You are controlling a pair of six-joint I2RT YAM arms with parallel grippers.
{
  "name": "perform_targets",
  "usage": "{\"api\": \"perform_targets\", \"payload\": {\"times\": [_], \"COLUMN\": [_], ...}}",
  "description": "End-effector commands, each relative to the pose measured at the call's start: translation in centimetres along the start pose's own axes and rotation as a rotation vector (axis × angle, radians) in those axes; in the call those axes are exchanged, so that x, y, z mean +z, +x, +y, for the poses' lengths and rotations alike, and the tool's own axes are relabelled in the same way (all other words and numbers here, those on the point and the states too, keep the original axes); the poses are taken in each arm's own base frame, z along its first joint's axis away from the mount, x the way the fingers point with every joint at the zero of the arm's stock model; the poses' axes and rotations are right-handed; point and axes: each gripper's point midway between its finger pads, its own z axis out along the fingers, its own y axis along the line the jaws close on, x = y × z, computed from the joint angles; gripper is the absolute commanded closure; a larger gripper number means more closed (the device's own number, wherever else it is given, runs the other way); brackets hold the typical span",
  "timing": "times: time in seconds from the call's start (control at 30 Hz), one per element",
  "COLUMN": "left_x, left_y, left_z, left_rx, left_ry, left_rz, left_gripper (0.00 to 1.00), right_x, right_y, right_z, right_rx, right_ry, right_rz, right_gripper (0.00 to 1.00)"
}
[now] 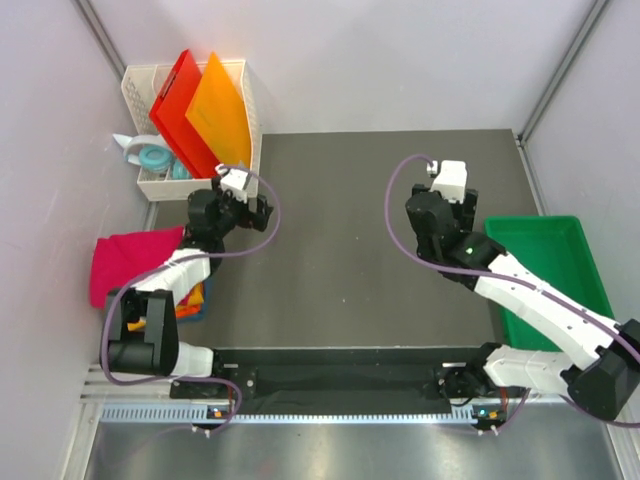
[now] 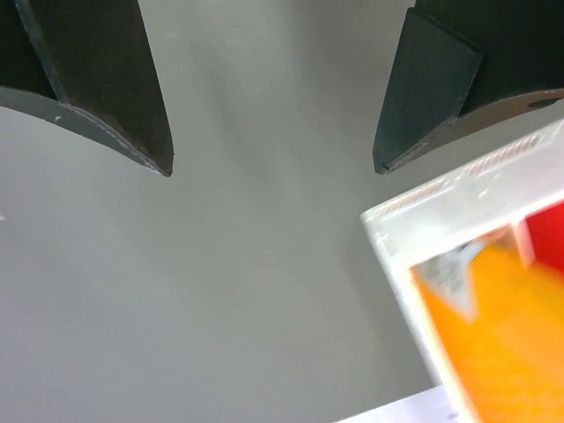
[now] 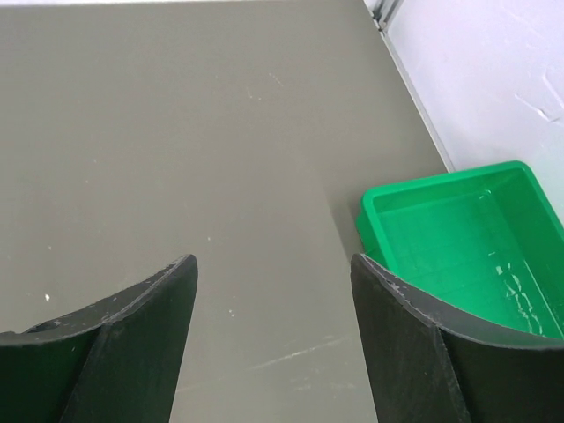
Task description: Fold and stack the t-shirts
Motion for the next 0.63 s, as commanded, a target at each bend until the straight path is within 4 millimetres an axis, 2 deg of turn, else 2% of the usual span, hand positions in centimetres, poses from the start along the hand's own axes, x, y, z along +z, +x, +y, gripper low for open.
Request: {"api": "perform_targets", "payload": {"times": [0.0,0.03,0.07,0.1,0.13,0.17,0.2,0.23,0.3,0.33,0.37,0.4,0.47,0.6], "left_x": [0.6,1.1,1.2,1.6,1.9,1.5,1.9,1.8,2.0,2.1,1.7,1.7,1.4,1.1], "left_y": [0.3,-0.6,0.7,-0.1,0.6,2.4,2.1,3.2,3.6,2.9,3.5,3.1,3.6,3.7], "left_z": [-3.0,-2.9,-3.1,-3.1,-3.2,-3.4,-3.0,-2.3,-2.1,-1.7,-1.7,-1.9,-2.6,-3.6], "left_rx": [-0.007,0.003,-0.008,0.017,0.006,-0.029,-0.027,-0.027,0.001,0.020,0.062,0.086,0.138,0.123], "left_ry": [0.086,0.081,0.091,0.094,0.104,0.109,0.075,0.015,-0.060,-0.095,-0.117,-0.117,-0.131,-0.087], "left_rz": [0.141,0.139,0.196,0.201,0.260,0.349,0.361,0.413,0.423,0.391,0.402,0.384,0.401,0.399], "left_gripper": [0.01,0.01,0.01,0.01,0.01,0.01,0.01,0.01,0.01,0.01,0.01,0.01,0.01,0.01], "right_x": [0.6,0.6,0.7,0.8,0.8,0.9,1.0,1.0,1.0,1.0,1.1,1.1,1.1,1.2], "right_y": [-1.9,-1.9,-1.8,-1.9,-1.8,-1.7,-1.6,-1.6,-1.5,-1.5,-1.5,-1.5,-1.7,-1.7], "right_z": [1.2,1.5,1.7,1.7,1.9,2.0,2.0,2.0,2.1,2.1,2.1,2.2,2.1,2.2], "right_rx": [0.072,0.071,0.070,0.072,0.072,0.067,0.066,0.066,0.060,0.060,0.056,0.052,0.054,0.054], "right_ry": [-0.012,-0.015,-0.015,-0.015,-0.018,-0.016,-0.014,-0.015,-0.013,-0.013,-0.011,-0.013,-0.012,-0.012], "right_rz": [-0.026,-0.023,-0.021,-0.021,-0.019,-0.016,-0.015,-0.015,-0.013,-0.013,-0.013,-0.013,-0.020,-0.020], "right_gripper": [0.29,0.29,0.29,0.29,0.29,0.29,0.29,0.29,0.29,0.29,0.29,0.29,0.29,0.28]}}
